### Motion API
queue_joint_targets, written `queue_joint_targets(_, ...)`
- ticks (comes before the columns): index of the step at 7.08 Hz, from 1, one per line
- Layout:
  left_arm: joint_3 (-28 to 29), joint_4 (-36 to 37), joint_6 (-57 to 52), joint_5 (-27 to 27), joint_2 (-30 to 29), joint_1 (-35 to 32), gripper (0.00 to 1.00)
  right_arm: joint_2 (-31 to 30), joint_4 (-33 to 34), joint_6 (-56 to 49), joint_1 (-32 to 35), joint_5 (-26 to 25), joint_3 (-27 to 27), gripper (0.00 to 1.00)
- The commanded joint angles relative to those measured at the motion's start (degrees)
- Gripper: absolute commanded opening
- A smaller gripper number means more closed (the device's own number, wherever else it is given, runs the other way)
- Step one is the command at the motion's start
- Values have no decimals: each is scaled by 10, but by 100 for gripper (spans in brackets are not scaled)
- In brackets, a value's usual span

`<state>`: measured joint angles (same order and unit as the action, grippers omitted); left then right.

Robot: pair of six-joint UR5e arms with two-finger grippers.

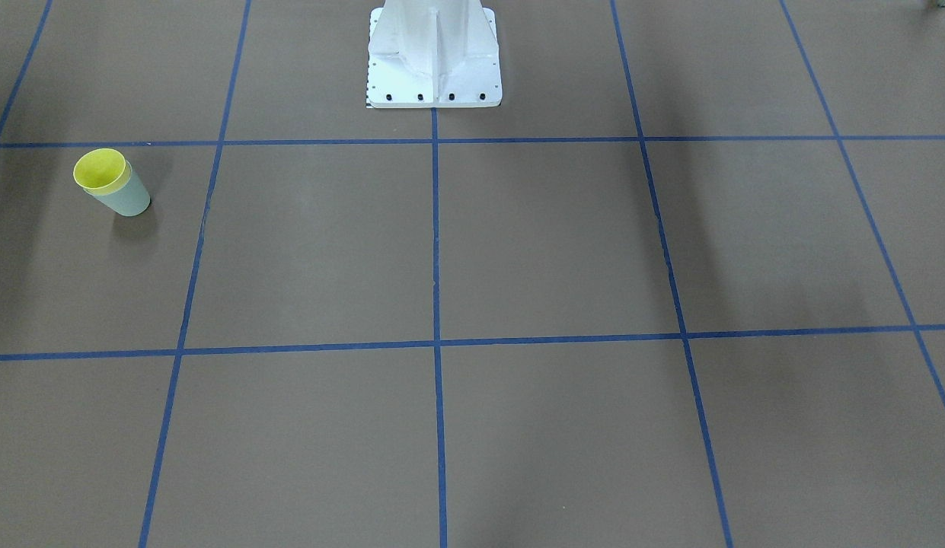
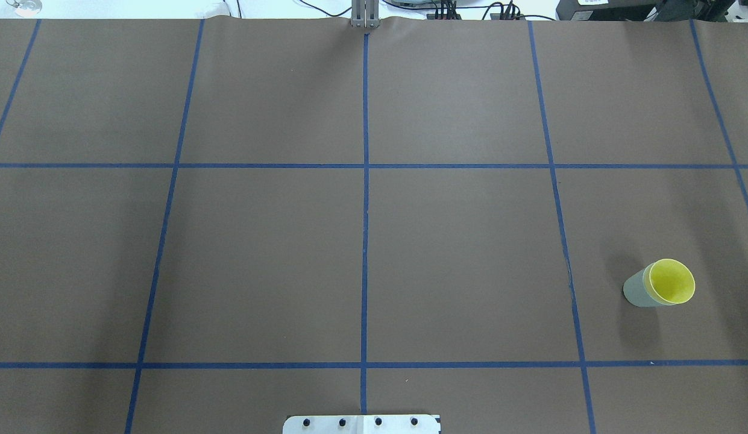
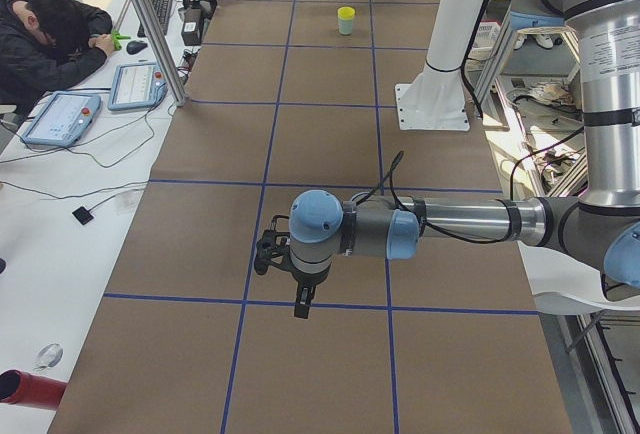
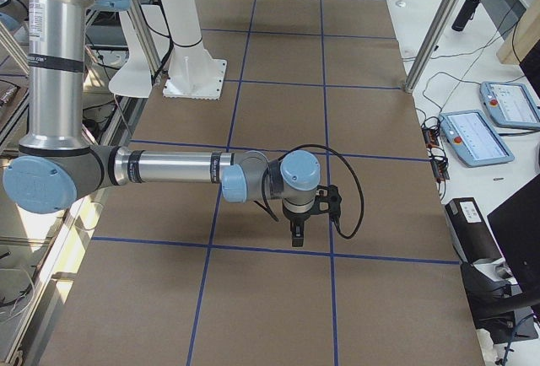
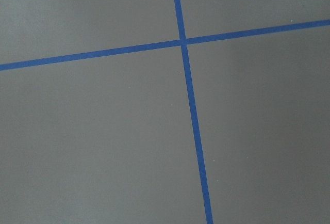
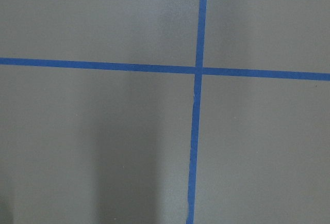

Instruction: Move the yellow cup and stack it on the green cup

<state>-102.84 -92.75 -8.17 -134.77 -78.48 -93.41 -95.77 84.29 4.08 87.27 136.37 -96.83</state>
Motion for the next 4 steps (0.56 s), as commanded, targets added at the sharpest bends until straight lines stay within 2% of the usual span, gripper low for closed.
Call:
queue_joint_targets(1, 0, -3, -1, 7, -1, 0, 100, 1, 5, 0, 2, -7, -9, 100)
queue_joint_targets(2, 0, -3, -1, 7, -2, 0, 100, 3, 37, 0, 3, -7, -26, 100)
queue_joint_targets(3, 0, -3, -2, 7, -3, 0, 100, 2, 114, -1, 2, -15, -72, 100)
queue_joint_targets(4, 0, -3, -2, 7, -7, 1, 100, -4, 132, -10, 3, -26, -78, 100)
